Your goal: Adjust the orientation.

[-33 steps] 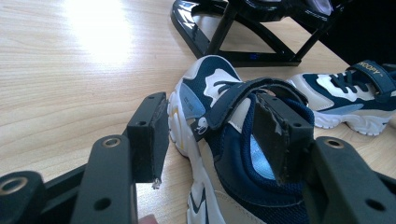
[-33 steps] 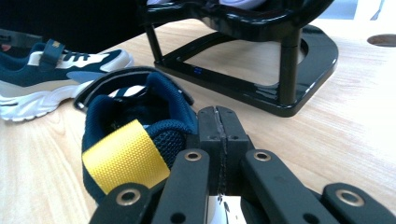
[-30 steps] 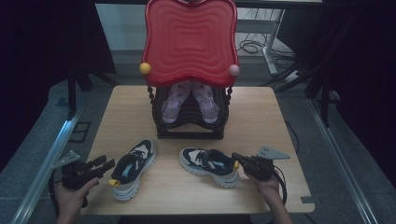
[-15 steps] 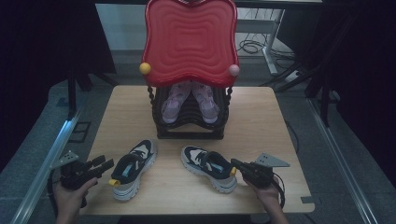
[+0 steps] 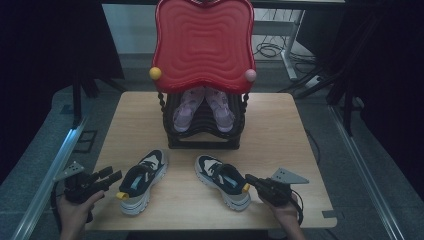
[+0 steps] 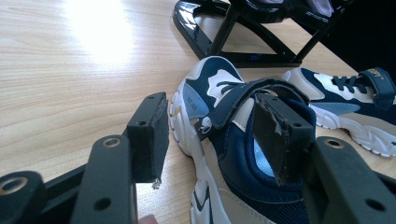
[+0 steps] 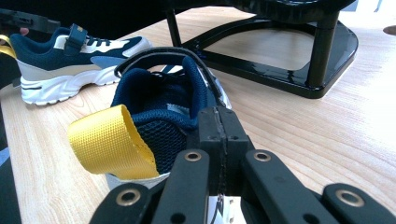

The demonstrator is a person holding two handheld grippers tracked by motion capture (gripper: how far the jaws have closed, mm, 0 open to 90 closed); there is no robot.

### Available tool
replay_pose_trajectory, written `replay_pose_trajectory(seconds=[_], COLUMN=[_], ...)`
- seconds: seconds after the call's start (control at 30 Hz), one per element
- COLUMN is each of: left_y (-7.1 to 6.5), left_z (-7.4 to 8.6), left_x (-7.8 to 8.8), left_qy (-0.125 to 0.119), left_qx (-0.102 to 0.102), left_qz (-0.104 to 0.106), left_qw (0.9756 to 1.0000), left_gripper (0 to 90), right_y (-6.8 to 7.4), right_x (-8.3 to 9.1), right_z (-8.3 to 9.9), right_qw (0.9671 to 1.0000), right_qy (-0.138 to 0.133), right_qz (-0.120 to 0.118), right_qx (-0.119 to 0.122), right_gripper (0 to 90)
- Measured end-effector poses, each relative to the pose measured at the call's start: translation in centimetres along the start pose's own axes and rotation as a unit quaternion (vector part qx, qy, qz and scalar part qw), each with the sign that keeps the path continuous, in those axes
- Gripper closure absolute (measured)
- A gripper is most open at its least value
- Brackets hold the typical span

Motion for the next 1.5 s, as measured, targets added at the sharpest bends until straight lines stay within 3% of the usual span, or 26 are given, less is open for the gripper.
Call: replay_pose_trajectory(seconds=[0.9,1.5], left_y=[-0.1,-0.6], left_z=[-0.1,0.0], left_x=[0.1,0.4], left_qy=[-0.001,0.003], left_qx=[-0.002,-0.006], left_qz=[0.002,0.009], left_qw=[1.0,0.9999], left_gripper=[45.9,45.9], right_y=[2.3,1.3], right_x=[0.5,0.8], right_z=[0.9,0.3], right_qw=[1.0,0.9998], right_qy=[0.009,-0.006], right_qz=[-0.001,0.001], right_qx=[0.0,-0.02], right_gripper=[90.0,89.1])
Point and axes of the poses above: each handheld gripper's, and its own axes: x roughly backward along the jaws, z roughly out of its underside, y roughly to its left, the point moved 5 cm from there along -x, roughly forward along the jaws
